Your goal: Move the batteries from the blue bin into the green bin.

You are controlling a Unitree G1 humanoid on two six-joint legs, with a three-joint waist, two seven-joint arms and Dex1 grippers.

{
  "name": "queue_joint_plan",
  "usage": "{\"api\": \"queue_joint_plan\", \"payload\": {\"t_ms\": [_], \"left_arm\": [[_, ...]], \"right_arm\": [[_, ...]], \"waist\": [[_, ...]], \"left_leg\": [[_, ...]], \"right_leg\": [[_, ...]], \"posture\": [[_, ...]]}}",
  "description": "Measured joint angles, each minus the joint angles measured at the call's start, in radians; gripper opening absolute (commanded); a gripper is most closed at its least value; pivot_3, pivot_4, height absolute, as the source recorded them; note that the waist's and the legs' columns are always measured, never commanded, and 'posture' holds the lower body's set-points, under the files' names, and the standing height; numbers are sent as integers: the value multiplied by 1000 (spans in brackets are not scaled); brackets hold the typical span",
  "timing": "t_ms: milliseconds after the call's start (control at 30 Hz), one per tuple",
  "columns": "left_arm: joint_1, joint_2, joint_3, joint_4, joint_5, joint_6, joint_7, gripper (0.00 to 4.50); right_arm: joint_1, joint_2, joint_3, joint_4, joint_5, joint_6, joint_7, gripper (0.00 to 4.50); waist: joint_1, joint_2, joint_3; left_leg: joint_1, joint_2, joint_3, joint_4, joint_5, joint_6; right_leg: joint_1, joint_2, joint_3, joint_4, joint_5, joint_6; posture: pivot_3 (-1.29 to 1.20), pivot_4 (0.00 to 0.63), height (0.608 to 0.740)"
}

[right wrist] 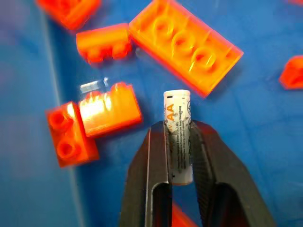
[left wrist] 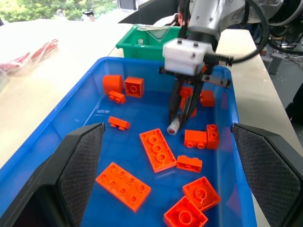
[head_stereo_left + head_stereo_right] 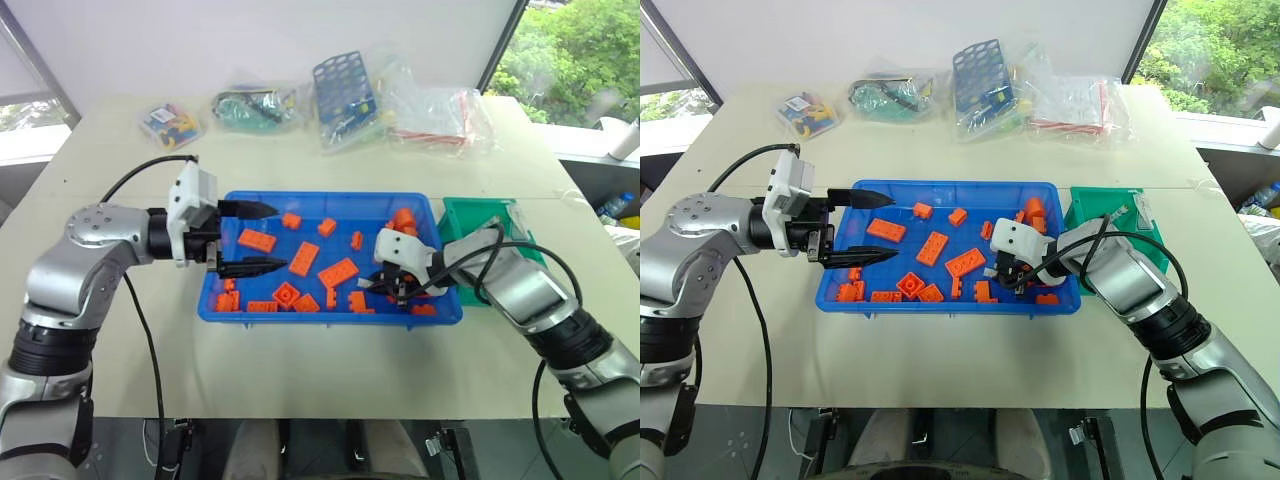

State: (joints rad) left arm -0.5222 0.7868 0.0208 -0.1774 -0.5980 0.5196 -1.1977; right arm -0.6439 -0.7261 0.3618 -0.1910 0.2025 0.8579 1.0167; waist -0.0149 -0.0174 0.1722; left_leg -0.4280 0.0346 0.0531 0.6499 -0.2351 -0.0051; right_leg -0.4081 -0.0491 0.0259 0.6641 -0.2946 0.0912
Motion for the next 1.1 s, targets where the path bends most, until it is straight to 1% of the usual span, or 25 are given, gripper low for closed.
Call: {"api": "queue_joint_plan", "payload": {"t_ms": [100,167,233,300,400,467,533,567,633,667,700,767,833,900,967,1100], "left_arm": [[-2,-5,-1,3,0,-2,0,4500],[-2,-5,-2,6,1,-3,0,4500],[-1,-4,-2,16,10,-9,-1,4500],[7,6,-2,33,26,-26,-4,4500],[15,10,-3,65,51,-50,-15,4500],[20,14,-3,83,63,-61,-23,4500],[15,15,-4,98,68,-73,-30,4500],[12,15,-4,105,69,-75,-34,4500],[0,16,-2,131,75,-76,-39,4500],[-7,17,-2,142,78,-76,-39,4500],[-14,17,-2,148,81,-77,-40,4500],[-33,19,-1,163,86,-77,-44,4500],[-38,30,2,172,86,-76,-47,4500],[-43,50,24,199,82,-69,-50,4500],[-43,89,70,252,73,-62,-53,4500],[-32,182,171,374,63,-43,-74,4500]], "right_arm": [[-85,63,-144,0,88,124,-47,264],[-141,57,-238,8,121,175,-81,264],[-156,-22,-329,36,131,200,-100,264],[-141,-93,-388,71,129,209,-110,264],[-56,-192,-457,111,134,212,-109,264],[-10,-231,-494,137,134,222,-112,264],[44,-261,-523,131,137,218,-113,1118],[75,-270,-533,128,136,209,-119,1433],[118,-272,-533,127,130,189,-137,2364],[133,-271,-530,128,125,172,-148,2696],[137,-271,-530,134,122,158,-157,3214],[136,-271,-533,140,117,108,-166,3214],[147,-277,-549,148,123,33,-137,3214],[186,-300,-603,179,145,-72,-63,3214],[233,-345,-674,249,164,-173,23,3214],[310,-446,-794,472,173,-367,209,3214]], "waist": [[0,0,0],[4,0,0],[20,0,0],[26,0,0],[26,0,0],[24,0,0],[17,0,0],[14,0,0],[4,0,0],[-1,0,0],[-4,0,0],[-5,0,0],[-3,0,0],[2,0,0],[6,0,0],[1,0,0]], "left_leg": [[0,1,0,0,0,0],[0,1,0,0,0,0],[0,0,0,0,0,0],[0,-1,1,0,0,0],[0,-1,1,0,0,0],[0,-1,2,0,0,0],[0,-1,2,0,0,0],[0,-1,1,-1,0,0],[0,-1,1,-1,0,0],[0,-1,1,-1,0,0],[0,-1,1,-1,0,0],[0,0,1,-1,0,0],[0,0,1,-1,0,0],[0,0,1,-1,0,0],[0,-1,1,-1,0,0],[1,-1,2,-1,0,0]], "right_leg": [[0,0,0,1,0,0],[0,-1,0,0,0,0],[1,-2,-1,-2,0,0],[1,-4,-1,-2,0,0],[1,-4,-1,-2,0,0],[1,-4,-1,-2,0,0],[0,-2,-1,-1,0,0],[1,-2,0,-1,0,0],[0,-1,0,0,0,0],[0,-1,0,0,0,0],[0,-1,0,0,0,0],[0,0,1,0,0,0],[-1,0,1,0,0,0],[-1,0,0,-1,0,0],[0,0,0,-1,0,0],[1,-1,0,-1,0,0]], "posture": [[0,150,739],[0,150,739],[0,150,739],[0,150,739],[0,150,739],[0,150,739],[0,150,739],[0,150,739],[0,150,739],[0,150,739],[0,150,739],[0,150,739],[0,150,739],[0,150,739],[0,150,739],[0,150,739]]}}
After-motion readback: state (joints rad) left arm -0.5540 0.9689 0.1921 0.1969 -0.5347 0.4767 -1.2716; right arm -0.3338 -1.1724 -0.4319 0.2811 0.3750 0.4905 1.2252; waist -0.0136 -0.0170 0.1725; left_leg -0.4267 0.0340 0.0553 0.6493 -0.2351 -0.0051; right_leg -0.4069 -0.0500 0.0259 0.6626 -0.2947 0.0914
